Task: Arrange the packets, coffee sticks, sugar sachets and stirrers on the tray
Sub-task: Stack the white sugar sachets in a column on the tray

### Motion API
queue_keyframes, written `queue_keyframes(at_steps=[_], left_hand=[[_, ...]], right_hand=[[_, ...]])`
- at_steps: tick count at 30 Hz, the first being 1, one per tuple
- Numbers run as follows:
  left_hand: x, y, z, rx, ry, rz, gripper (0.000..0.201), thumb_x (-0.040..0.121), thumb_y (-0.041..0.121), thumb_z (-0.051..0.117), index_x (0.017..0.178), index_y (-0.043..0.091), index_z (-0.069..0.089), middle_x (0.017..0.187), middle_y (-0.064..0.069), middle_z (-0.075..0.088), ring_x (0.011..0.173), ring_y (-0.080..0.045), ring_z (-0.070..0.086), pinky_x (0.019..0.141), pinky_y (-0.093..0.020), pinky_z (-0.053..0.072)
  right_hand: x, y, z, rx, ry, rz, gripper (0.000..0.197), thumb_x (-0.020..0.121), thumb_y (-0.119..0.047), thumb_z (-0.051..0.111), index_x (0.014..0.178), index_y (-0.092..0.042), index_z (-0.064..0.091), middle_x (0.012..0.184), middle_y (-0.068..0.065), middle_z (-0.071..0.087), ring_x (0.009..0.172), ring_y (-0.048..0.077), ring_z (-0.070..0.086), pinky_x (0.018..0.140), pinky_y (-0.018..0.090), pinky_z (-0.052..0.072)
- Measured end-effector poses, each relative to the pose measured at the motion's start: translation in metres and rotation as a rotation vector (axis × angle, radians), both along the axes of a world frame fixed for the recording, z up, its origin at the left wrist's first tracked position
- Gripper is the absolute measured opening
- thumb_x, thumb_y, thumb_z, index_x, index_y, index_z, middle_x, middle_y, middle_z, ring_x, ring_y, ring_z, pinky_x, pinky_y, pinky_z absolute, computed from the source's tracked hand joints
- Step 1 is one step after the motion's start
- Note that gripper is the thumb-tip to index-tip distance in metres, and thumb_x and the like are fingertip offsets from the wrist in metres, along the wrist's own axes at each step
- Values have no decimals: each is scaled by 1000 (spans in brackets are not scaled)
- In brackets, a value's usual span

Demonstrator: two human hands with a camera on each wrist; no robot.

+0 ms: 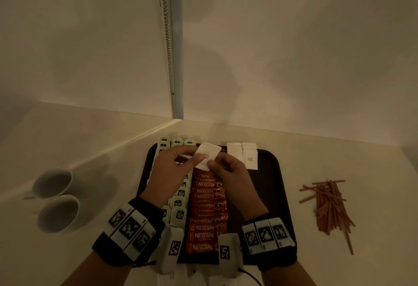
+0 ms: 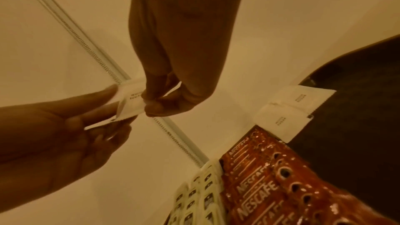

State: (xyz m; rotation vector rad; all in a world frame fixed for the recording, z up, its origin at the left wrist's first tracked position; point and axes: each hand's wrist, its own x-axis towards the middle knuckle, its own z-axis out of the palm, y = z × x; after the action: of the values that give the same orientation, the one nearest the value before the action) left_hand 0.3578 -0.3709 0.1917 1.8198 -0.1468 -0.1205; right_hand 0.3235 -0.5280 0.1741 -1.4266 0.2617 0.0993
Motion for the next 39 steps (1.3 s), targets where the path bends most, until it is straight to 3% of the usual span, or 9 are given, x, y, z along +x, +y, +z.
queue_keyframes(at_steps=[3, 7, 11, 13, 17, 27, 31, 35, 39], left_hand=[[-9, 10, -3, 41, 84, -46, 15, 89, 28, 63, 103, 31, 67, 99, 12, 67, 87, -7, 63, 69, -14, 47], [-34, 49, -8, 55, 222, -135, 19, 95, 16, 52, 101, 25, 68, 94, 9, 70, 80, -8, 65, 67, -20, 49], [-59, 100, -29, 123, 360, -98, 23, 92, 2, 53, 95, 18, 69, 85, 4, 72, 70, -12, 66, 66, -27, 51], [-70, 125, -42, 150, 422, -28, 23, 91, -4, 53, 89, 11, 70, 75, -5, 71, 71, -22, 63, 64, -31, 48], [-90, 161, -61, 184, 510, 102, 21, 93, -2, 51, 84, 4, 70, 71, -10, 71, 76, -36, 62, 68, -37, 45], [-113, 175, -69, 173, 566, 196, 18, 92, 0, 54, 85, 6, 70, 79, -13, 72, 79, -37, 64, 69, -37, 46], [-121, 183, -62, 172, 555, 224, 21, 93, -1, 52, 86, 7, 70, 79, -13, 72, 78, -36, 63, 69, -37, 45], [-136, 191, -54, 159, 549, 246, 21, 95, 1, 48, 90, 6, 68, 84, -16, 70, 77, -35, 61, 68, -36, 44], [-162, 201, -47, 142, 504, 256, 21, 97, 5, 47, 93, 8, 67, 88, -14, 70, 81, -35, 62, 70, -38, 45]], right_hand=[[0, -24, -11, -52, 36, -98, 10, 91, -9, 57, 89, -12, 66, 94, 0, 71, 87, 13, 68, 74, 25, 57], [6, -76, -44, -408, 81, -246, 8, 90, -8, 57, 96, -4, 62, 99, -1, 65, 87, 13, 62, 68, 19, 52], [14, -123, -84, -706, 221, -326, 11, 87, -11, 62, 97, -14, 58, 99, 2, 63, 95, 20, 60, 88, 38, 51], [18, -135, -94, -788, 284, -293, 13, 87, -12, 62, 98, -13, 57, 104, 6, 64, 99, 25, 60, 90, 42, 50], [24, -139, -100, -867, 309, -208, 20, 88, -8, 61, 107, -4, 56, 111, 11, 61, 105, 27, 57, 88, 32, 44], [38, -129, -105, -952, 316, -278, 20, 85, -10, 64, 102, -1, 58, 107, 16, 63, 99, 29, 58, 81, 28, 42], [31, -116, -86, -932, 238, -329, 25, 88, -20, 64, 103, -1, 56, 102, 14, 62, 94, 25, 57, 76, 28, 42], [-1, -69, -41, -812, 25, -25, 20, 86, -25, 65, 101, -14, 57, 96, -2, 59, 87, 11, 57, 74, 19, 44], [-58, -17, -11, -745, 32, 613, 32, 82, -30, 69, 110, -20, 58, 111, -7, 58, 101, 6, 56, 90, 24, 49]])
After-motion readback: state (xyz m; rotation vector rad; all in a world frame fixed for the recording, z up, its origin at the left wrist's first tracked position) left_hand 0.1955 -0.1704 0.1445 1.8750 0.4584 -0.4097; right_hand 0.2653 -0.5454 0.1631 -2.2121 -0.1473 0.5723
